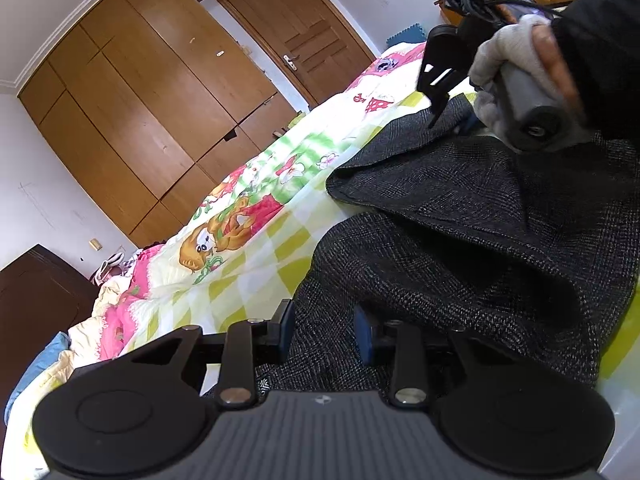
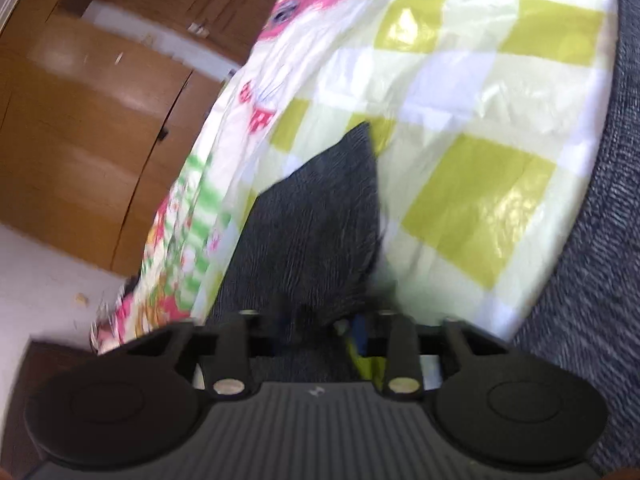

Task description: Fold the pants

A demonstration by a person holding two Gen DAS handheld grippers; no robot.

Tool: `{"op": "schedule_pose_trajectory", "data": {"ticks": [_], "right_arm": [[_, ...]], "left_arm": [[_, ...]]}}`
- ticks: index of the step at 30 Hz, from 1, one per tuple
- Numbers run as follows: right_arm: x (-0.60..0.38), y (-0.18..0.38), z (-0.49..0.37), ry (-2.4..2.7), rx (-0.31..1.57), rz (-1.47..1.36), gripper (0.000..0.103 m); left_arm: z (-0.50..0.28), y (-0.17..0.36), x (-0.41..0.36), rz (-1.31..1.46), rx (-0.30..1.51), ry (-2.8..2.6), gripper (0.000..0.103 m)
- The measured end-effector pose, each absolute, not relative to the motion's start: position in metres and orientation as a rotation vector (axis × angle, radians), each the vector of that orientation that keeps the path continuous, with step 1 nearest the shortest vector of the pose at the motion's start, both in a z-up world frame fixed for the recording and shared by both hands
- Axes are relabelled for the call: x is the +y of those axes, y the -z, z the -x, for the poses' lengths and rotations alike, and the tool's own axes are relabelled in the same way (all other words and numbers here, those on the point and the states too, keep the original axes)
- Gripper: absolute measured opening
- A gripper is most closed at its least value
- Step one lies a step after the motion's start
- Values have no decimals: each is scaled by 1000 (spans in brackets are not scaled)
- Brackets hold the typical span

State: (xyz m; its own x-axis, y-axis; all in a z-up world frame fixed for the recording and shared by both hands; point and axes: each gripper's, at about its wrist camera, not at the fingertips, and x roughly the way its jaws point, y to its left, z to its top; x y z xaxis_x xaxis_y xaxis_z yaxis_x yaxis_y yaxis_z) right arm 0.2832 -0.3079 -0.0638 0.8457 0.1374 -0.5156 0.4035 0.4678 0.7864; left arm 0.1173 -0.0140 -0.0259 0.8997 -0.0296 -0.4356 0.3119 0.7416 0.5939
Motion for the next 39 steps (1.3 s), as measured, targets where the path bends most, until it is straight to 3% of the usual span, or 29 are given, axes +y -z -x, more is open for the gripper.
{"op": "schedule_pose_trajectory", "data": {"ticks": [4,9,18,23,24,26,32,39], "right_arm": [[-326,61,-288,136,537,-1113,7],[-370,16,-271,65,405,-1115,7],[-511,-57,-163,188,186,-989,6],[-581,-36,-102,331,183,-1003,6],[-590,-28,-93,345,197,-1004,6],[-602,-9,-81,377,243,-1013,6],[-620,42,-81,336,372,-1098,12],[-633,54,-84,380,410,-1126,12]], "left_arm": [[-117,23,-19,-721,418,204,47],[-116,16,-33,-761,398,223,47],[-98,-4,-95,-783,340,363,52],[-76,-3,-133,-872,296,481,53],[-72,-3,-139,-883,306,519,60],[-65,-1,-149,-902,325,574,61],[-52,10,-168,-994,348,643,61],[-42,11,-191,-1033,351,665,61]]}}
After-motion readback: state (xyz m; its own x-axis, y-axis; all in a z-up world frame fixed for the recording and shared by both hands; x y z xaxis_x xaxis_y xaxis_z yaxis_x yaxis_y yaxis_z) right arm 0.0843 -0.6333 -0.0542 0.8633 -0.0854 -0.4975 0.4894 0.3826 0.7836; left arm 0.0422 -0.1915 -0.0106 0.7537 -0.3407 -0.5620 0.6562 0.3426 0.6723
